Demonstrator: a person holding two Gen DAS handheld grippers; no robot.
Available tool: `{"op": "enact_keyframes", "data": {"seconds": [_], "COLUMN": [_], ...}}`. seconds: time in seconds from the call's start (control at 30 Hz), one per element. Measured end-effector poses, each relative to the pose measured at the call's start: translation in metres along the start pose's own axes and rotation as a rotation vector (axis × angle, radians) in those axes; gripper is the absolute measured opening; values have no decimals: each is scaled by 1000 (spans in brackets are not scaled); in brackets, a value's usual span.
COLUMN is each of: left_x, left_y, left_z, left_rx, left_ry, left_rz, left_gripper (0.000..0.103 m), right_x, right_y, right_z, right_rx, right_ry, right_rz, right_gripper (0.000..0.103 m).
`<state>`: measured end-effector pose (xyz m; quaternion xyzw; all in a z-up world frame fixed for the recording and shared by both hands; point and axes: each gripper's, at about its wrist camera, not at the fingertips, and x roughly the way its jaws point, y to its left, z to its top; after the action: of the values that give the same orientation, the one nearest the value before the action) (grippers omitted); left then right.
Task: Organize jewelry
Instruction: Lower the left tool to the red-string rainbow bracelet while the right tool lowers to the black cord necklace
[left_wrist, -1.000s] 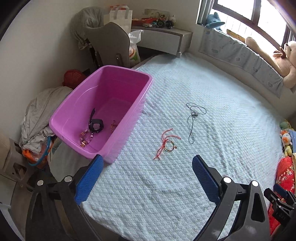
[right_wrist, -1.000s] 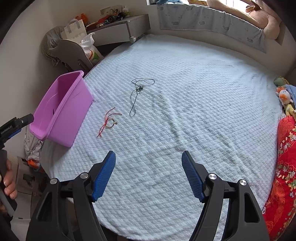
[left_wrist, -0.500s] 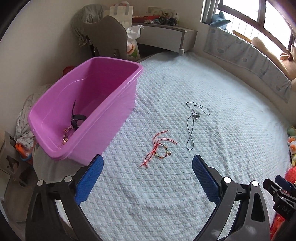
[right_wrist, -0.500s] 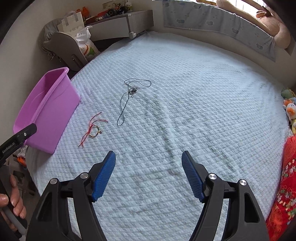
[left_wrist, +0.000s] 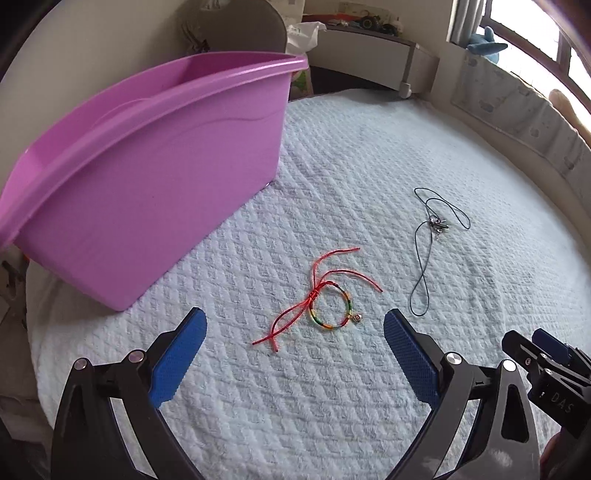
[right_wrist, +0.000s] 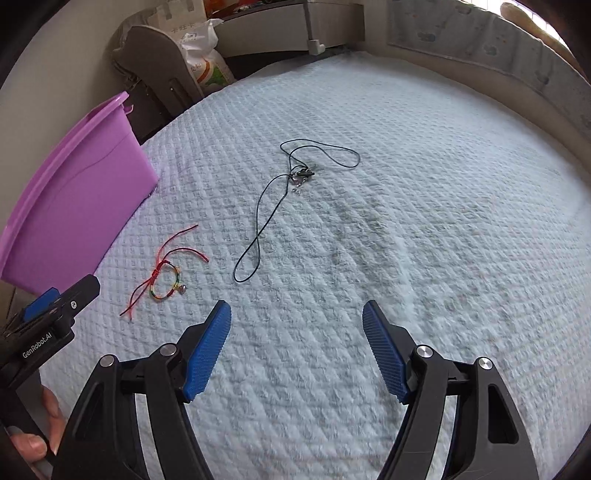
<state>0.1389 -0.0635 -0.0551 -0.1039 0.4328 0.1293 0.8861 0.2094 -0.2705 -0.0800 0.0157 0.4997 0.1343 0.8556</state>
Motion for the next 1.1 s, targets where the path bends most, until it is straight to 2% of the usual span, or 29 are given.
{"op": "enact_keyframes", "data": {"seconds": [0.17,0.37,0.57,0.87,1.1], "left_x": [37,60,77,94,104], "left_y": [-5,-12,-14,-19,-20], "left_z": [-11,-17,-16,-14,-11], "left_rx": [-22,-22,-37,-2,-4], "left_ry": [-2,-21,-21,-31,-24], "left_rz": [29,52,56,48,37], "left_gripper": [95,95,95,95,95], "right_x": [42,79,99,121,134], "right_y": [0,3,11,20,29], "right_z": [13,24,33,42,44], "right_rx": [-54,-90,-125,-154,-171], "right_ry": [-26,-44,-57,-57,-51], "right_rz": [38,73,91,89,57], "right_gripper": [71,71,71,70,70]}}
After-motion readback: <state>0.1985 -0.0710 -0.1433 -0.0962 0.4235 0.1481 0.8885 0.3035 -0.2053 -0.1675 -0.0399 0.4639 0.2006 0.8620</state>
